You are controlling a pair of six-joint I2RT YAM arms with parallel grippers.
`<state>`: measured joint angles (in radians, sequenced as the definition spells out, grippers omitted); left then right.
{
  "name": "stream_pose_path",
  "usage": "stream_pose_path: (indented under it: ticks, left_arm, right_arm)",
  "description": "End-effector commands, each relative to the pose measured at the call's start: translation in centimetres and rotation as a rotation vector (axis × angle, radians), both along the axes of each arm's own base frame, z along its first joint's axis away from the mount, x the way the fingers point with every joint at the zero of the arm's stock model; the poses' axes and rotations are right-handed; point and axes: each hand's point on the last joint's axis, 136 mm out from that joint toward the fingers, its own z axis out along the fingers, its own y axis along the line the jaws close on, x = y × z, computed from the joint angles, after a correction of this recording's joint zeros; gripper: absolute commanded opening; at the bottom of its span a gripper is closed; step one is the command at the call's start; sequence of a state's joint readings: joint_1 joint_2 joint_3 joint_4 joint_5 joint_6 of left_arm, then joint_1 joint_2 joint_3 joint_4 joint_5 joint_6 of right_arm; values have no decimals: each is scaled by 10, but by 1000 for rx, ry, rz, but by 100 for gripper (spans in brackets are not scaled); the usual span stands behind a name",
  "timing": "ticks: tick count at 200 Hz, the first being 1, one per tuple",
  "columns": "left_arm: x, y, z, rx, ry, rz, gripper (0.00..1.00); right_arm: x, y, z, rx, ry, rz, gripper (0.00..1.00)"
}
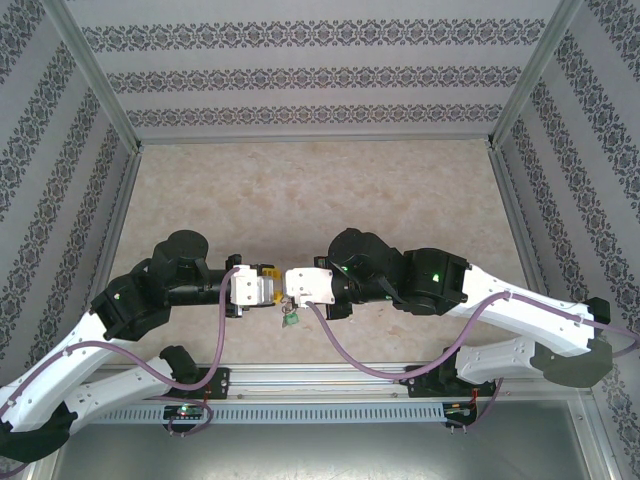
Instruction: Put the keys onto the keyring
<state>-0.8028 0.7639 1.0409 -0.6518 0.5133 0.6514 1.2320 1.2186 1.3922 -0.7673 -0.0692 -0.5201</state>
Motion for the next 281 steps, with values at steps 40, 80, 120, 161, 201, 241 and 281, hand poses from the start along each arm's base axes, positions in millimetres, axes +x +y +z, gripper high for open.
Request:
stream_pose_path:
  ticks: [40, 80, 120, 161, 201, 241, 281]
  left_arm:
    - [-7, -1, 9, -20, 7, -34, 26]
    - [-7, -1, 5, -14, 20, -34, 26]
    - [-5, -3, 1, -4, 28, -36, 25]
    - [-5, -4, 1, -9, 30, -37, 18]
    - [-6, -4, 7, -39, 21, -41, 0]
    - [-14, -9, 34, -205, 25, -62, 0]
    - [-19, -11, 54, -337, 38, -73, 0]
  right_arm:
    - [1, 10, 17, 61, 10, 2, 0]
    - [1, 12, 20, 72, 4, 10, 0]
    - [-1, 13, 23, 90, 12, 20, 0]
    - [-3, 15, 26, 112, 14, 32, 0]
    - [-2, 16, 27, 122, 6, 30, 0]
    - [0, 15, 26, 142, 3, 11, 8]
    - [1, 13, 29, 165, -1, -6, 14]
